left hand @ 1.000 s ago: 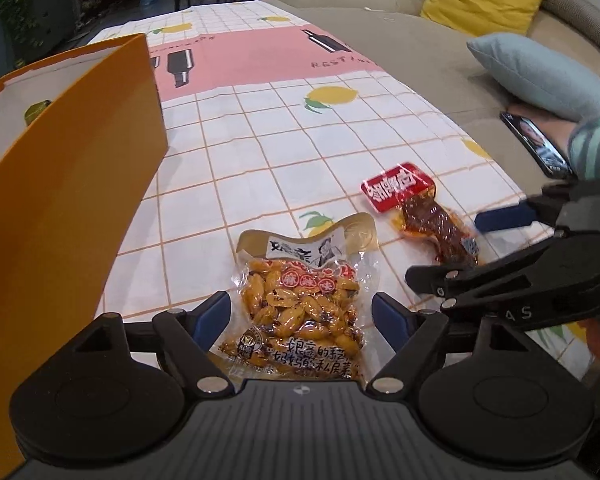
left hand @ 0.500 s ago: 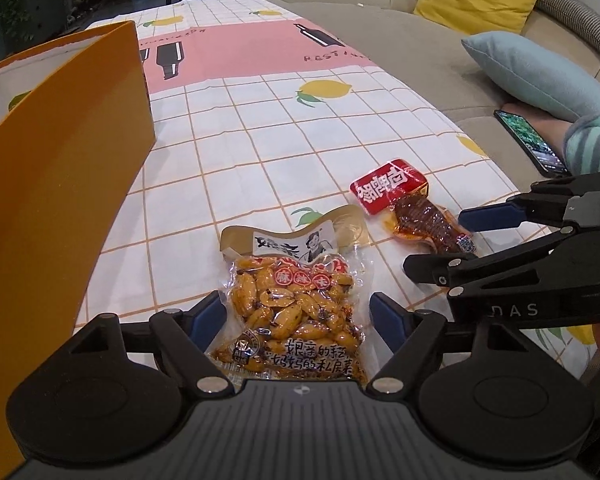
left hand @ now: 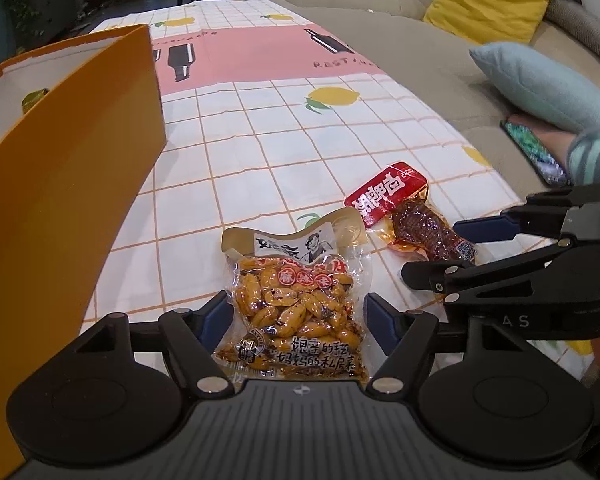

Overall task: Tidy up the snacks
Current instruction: 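Grasp the peanut bag with the left tool while the right grasps the red-labelled meat snack, then carry the peanut bag and meat snack into the orange box and open both tools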

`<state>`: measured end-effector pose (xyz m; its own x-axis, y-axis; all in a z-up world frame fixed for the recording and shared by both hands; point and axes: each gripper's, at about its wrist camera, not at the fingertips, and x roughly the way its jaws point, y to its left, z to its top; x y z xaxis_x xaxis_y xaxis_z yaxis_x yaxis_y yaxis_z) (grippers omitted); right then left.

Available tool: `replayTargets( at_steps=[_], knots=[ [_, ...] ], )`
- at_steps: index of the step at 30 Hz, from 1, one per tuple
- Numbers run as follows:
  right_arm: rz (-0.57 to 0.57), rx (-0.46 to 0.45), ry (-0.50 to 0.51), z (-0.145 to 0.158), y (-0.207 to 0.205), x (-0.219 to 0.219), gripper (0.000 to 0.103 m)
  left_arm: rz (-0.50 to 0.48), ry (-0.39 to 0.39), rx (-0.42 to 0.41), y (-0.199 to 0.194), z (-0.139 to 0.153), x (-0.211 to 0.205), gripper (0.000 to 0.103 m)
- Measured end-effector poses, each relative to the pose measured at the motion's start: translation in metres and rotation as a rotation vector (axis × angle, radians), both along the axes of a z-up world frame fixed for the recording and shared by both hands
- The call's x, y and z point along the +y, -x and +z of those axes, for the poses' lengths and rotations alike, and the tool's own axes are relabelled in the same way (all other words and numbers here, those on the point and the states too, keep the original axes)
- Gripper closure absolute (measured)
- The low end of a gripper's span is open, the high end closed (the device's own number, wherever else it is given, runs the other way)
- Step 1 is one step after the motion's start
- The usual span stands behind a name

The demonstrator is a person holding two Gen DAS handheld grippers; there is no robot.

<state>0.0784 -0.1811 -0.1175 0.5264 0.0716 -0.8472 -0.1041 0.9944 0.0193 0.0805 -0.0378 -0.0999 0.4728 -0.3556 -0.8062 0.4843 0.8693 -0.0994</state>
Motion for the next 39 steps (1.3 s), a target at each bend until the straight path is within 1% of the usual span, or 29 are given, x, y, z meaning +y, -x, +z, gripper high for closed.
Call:
replayTargets(
  at_steps=[6,11,16,19,24,30,35,39],
  knots=[
    [-0.004,-0.043,-0.005,0.012,0.004,-0.001,0.048,0.049,0.053,-0.009,0.001,0.015,0.01,0.021],
    [-0.029,-0.07,-0.042,0.024,0.009,-0.005,0.049,0.075,0.094,-0.033,0.005,0.032,0.014,0.021],
    [-0.047,-0.115,-0.074,0.041,0.015,-0.008,0.049,0.094,0.15,-0.075,0.009,0.06,0.018,0.021],
    [-0.047,-0.151,-0.098,0.055,0.019,-0.006,0.049,0.108,0.169,-0.107,0.013,0.08,0.02,0.021],
    [0.003,-0.228,-0.128,0.085,0.02,0.008,0.049,0.153,0.197,-0.172,0.018,0.119,0.033,0.021],
    [0.078,-0.269,-0.19,0.122,0.004,0.034,0.049,0.23,0.212,-0.236,0.012,0.159,0.064,0.021],
    [0.187,-0.299,-0.198,0.153,-0.024,0.069,0.049,0.308,0.215,-0.268,-0.005,0.18,0.096,0.021],
    [0.281,-0.297,-0.176,0.168,-0.051,0.105,0.049,0.389,0.181,-0.247,-0.025,0.183,0.12,0.021]
  ],
)
